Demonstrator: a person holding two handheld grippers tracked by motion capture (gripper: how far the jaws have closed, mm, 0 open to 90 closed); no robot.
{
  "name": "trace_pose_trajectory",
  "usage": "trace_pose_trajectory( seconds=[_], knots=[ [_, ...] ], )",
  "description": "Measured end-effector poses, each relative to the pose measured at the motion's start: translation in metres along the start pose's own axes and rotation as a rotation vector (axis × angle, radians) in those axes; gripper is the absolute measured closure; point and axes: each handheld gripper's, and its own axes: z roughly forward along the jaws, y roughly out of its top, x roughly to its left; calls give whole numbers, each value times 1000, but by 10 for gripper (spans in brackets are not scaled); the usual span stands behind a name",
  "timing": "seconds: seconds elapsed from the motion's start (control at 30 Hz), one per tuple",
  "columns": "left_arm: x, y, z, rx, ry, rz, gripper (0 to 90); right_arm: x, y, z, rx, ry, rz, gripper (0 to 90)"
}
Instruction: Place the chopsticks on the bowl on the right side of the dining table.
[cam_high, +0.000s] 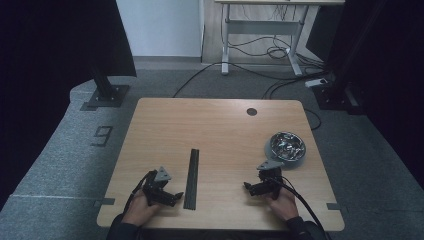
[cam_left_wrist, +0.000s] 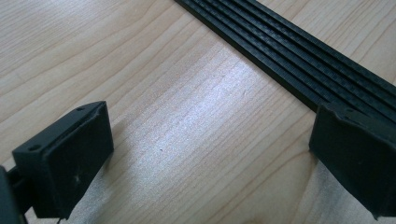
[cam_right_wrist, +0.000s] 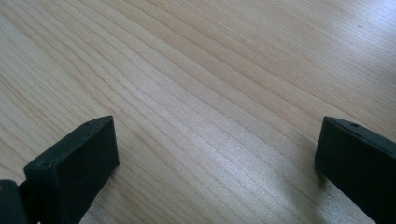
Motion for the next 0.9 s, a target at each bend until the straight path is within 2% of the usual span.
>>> trace_pose_trajectory(
  seconds=[0.9],
  knots=[
    [0,0,0,1,2,-2,0,0,1,0,0,6,-5,0]
  ],
)
